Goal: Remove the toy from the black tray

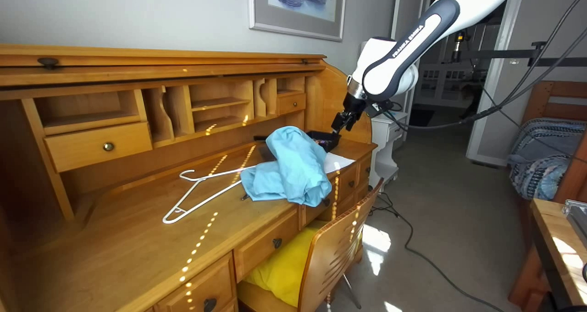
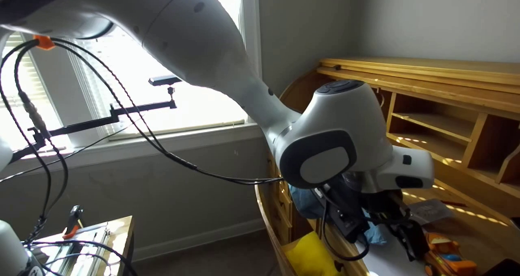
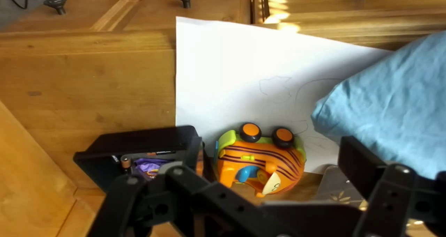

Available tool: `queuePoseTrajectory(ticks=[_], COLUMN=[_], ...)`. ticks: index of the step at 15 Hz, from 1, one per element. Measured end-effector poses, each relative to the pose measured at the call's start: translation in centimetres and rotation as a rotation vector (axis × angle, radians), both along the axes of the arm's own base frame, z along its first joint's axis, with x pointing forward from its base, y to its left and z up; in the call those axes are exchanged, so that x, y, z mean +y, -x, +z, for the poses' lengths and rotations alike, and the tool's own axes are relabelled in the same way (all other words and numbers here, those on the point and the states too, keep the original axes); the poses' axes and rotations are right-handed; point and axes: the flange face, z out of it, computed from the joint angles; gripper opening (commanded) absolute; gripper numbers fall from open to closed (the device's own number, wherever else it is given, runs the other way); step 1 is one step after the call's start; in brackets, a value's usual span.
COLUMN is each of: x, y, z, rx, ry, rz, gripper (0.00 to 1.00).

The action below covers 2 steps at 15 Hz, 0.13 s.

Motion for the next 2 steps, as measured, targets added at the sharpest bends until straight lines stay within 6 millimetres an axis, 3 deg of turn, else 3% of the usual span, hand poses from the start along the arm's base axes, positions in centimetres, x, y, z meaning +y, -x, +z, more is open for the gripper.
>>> queuePoseTrajectory(ticks=[2], x=[0.0], y=[2.2], z=[0.4], rx=[-0.048], ry=[0.022], rz=[-0.026], gripper=[1.0])
